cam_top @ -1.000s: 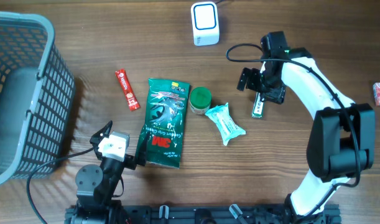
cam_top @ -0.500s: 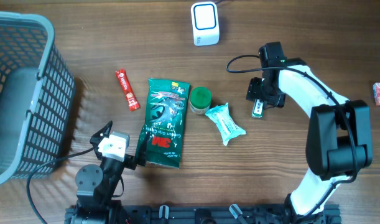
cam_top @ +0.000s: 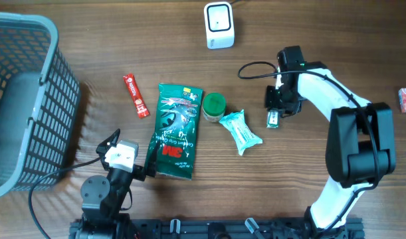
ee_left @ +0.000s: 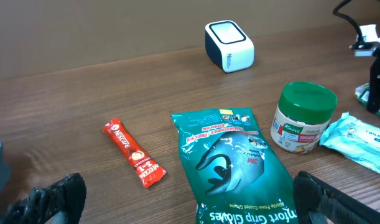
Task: Scan the item barcode
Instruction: 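Lower the right gripper and grasp the green-white packet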
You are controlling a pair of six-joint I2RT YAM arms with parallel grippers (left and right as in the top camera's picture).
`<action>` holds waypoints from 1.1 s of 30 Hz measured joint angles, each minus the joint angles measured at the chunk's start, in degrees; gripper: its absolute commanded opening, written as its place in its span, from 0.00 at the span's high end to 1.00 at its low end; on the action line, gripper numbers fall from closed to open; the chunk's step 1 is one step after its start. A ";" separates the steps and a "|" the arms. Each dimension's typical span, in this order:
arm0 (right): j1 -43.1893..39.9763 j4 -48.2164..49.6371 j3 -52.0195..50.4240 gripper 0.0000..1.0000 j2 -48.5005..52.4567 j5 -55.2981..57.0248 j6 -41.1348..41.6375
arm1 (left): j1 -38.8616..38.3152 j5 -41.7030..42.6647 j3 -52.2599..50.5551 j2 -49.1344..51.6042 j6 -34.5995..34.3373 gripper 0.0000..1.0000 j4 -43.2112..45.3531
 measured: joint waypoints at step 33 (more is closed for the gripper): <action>0.13 -26.18 15.74 0.85 -15.08 -39.06 -16.33 | 0.00 0.00 0.00 0.00 0.00 0.00 0.02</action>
